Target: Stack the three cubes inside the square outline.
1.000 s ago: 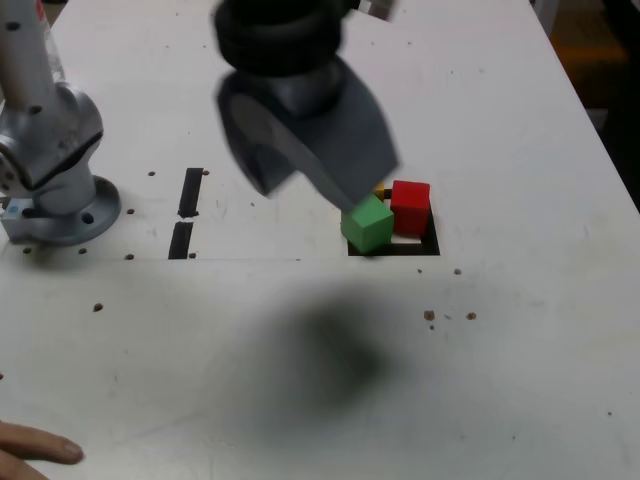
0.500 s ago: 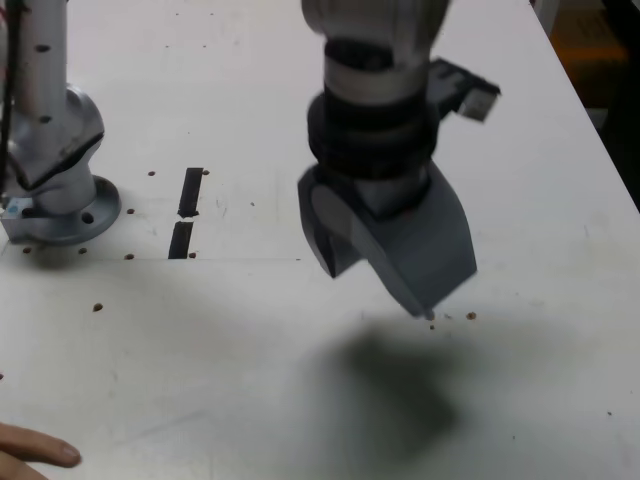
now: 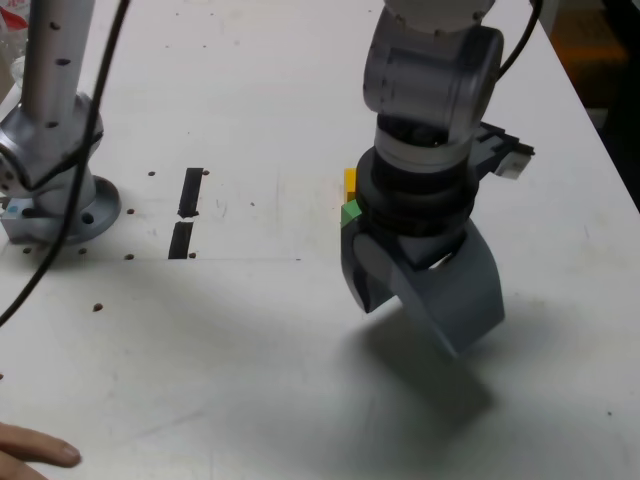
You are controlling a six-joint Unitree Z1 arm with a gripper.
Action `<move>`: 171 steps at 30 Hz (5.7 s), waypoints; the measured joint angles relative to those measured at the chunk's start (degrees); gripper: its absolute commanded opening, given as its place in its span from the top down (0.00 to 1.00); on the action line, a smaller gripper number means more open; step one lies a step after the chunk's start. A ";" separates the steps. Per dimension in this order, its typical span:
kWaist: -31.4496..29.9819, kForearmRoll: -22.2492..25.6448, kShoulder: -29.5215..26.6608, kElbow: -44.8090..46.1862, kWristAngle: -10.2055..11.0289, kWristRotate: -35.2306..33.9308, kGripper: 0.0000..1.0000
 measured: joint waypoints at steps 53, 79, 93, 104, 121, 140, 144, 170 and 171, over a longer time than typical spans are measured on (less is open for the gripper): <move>29.48 -7.06 -5.49 14.38 0.78 21.01 0.04; 27.64 1.52 -13.94 8.93 -0.73 21.77 0.04; 32.49 2.65 -12.73 7.66 10.33 23.49 0.04; 37.20 1.80 -9.33 7.51 12.30 26.57 0.04; 38.59 -0.39 -6.08 7.82 11.89 26.82 0.04; 39.39 -3.98 -4.91 11.50 11.55 26.82 0.07; 39.39 -4.57 -4.56 12.06 11.46 26.77 0.10; 40.65 -15.68 -4.92 16.67 7.79 24.49 0.78; 40.65 -15.70 -4.96 16.69 7.79 24.52 0.79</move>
